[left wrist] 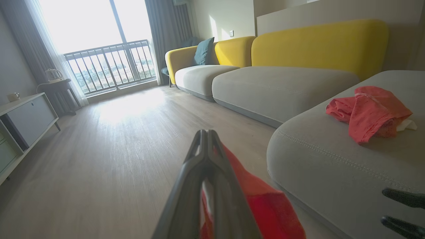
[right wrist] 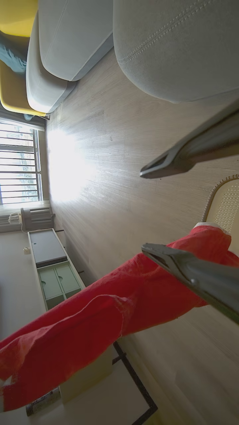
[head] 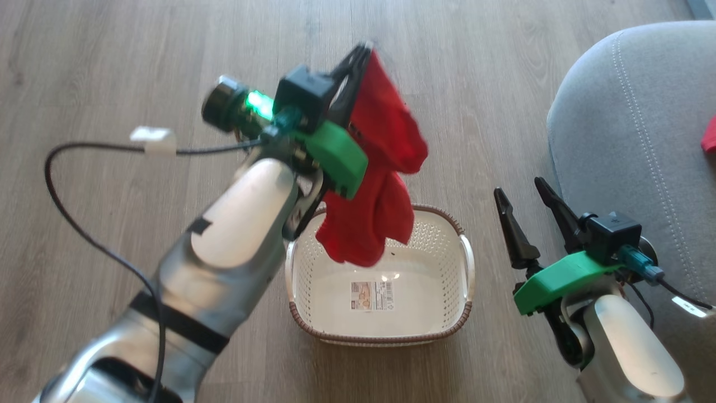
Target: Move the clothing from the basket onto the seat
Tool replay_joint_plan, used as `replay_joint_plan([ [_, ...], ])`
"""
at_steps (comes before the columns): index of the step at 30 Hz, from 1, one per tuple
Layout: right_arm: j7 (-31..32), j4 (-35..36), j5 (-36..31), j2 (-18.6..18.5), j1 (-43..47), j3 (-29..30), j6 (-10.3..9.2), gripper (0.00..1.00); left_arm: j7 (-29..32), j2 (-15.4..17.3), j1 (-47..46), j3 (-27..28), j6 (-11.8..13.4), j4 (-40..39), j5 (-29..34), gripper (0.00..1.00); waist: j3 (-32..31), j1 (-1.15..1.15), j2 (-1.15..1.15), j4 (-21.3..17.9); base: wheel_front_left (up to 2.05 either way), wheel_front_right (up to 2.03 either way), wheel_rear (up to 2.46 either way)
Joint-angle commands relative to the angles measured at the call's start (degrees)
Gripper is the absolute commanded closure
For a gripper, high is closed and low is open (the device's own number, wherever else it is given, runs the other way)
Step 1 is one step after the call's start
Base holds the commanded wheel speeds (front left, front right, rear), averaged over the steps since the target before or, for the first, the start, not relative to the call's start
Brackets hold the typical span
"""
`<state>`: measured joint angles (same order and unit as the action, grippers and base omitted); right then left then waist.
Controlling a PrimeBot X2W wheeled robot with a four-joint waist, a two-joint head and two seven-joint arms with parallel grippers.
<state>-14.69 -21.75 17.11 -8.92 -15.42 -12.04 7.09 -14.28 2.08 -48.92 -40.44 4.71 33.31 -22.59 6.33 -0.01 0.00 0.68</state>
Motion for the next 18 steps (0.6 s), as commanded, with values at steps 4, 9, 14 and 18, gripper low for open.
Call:
replay_joint_plan([
  [4, -0.31, 1.40, -0.46, 0.26, -0.38, -2.29, 0.40, 0.00, -0.72, 0.80, -6.75, 1.44, -0.03, -3.39, 0.67, 1.00, -0.61, 0.01, 0.00, 0.27, 0.00, 0.00, 0.00],
  [9, -0.31, 1.74, -0.79, 0.08, -1.45, -6.69, 0.40, 0.00, -0.72, 0.80, -9.02, -0.17, 0.40, -4.77, -0.22, 1.00, -1.02, 0.01, 0.00, 0.56, 0.00, 0.00, 0.00],
  [14, -0.31, 2.38, -1.52, -0.29, -5.53, -12.15, 0.40, 0.00, -0.72, 0.80, -9.83, -2.24, 1.18, -6.19, -1.40, 1.00, -0.76, 0.01, 0.00, 0.71, 0.00, 0.00, 0.00],
  [18, -0.31, 0.46, -3.09, -0.39, -9.91, -15.30, 0.40, 0.00, -0.72, 0.80, -10.14, -4.05, 1.84, -7.35, -2.55, 1.00, -0.68, 0.01, 0.00, 1.21, 0.00, 0.00, 0.00],
])
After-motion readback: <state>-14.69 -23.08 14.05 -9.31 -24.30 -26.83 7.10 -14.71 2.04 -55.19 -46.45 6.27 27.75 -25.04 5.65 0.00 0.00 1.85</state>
